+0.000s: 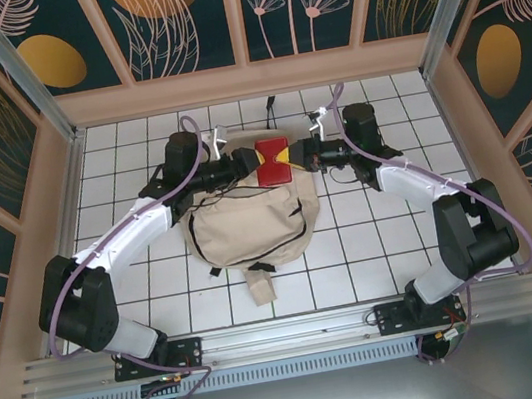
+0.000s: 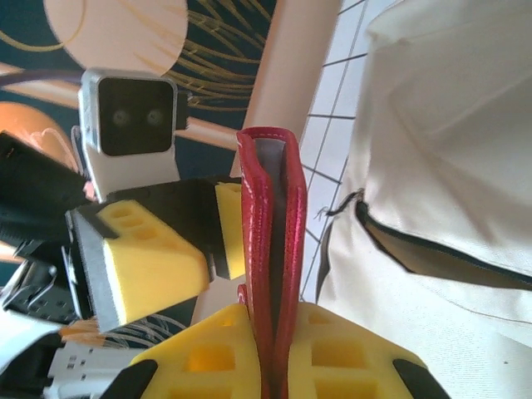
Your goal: Pack the student bag
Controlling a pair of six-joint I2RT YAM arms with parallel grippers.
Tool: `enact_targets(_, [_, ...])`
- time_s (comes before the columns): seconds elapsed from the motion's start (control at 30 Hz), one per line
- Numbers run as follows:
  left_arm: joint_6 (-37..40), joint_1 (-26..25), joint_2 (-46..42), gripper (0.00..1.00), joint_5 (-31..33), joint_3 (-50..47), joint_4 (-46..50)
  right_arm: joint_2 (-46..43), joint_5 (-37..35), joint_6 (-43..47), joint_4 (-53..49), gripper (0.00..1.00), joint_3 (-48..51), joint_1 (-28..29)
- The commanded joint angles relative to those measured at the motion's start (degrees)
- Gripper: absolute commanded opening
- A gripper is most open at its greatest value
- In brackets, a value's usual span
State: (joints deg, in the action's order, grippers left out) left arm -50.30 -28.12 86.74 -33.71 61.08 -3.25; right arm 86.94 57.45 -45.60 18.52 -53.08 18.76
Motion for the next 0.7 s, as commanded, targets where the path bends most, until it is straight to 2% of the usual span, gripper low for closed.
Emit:
enact_targets(0.0, [2.7, 2.3, -3.4, 0.67, 14.5, -1.3, 8.2, -2.8, -5.0, -1.0, -3.6, 0.05, 1.2, 1.5])
enact_targets(0.07, [2.8, 4.3, -5.0, 0.72, 20.3, -3.4, 10.5, -2.7, -5.5, -2.5, -3.2, 0.05, 3.1, 2.8])
enact_targets(0.13, [2.5, 6.6, -7.1, 0.75, 22.3, -7.2, 10.1, -2.4, -5.8, -3.9, -2.8, 0.05, 4.9, 4.5])
enact_targets(0.3, [2.5, 9.7, -10.4, 0.78, 24.4, -12.2, 10.5, -0.2, -7.4, -10.0, 2.2, 0.05, 8.6, 9.0])
enact_targets(0.43, [2.9, 10.1, -12.0, 0.78, 25.3, -14.5, 10.9, 2.8, -8.6, -17.1, 9.7, 0.05, 10.2, 11.8])
enact_targets(0.67, [3.4, 10.2, -13.1, 0.79, 25.9, -15.8, 11.2, 8.5, -9.6, -23.7, 15.7, 0.05, 10.2, 14.2])
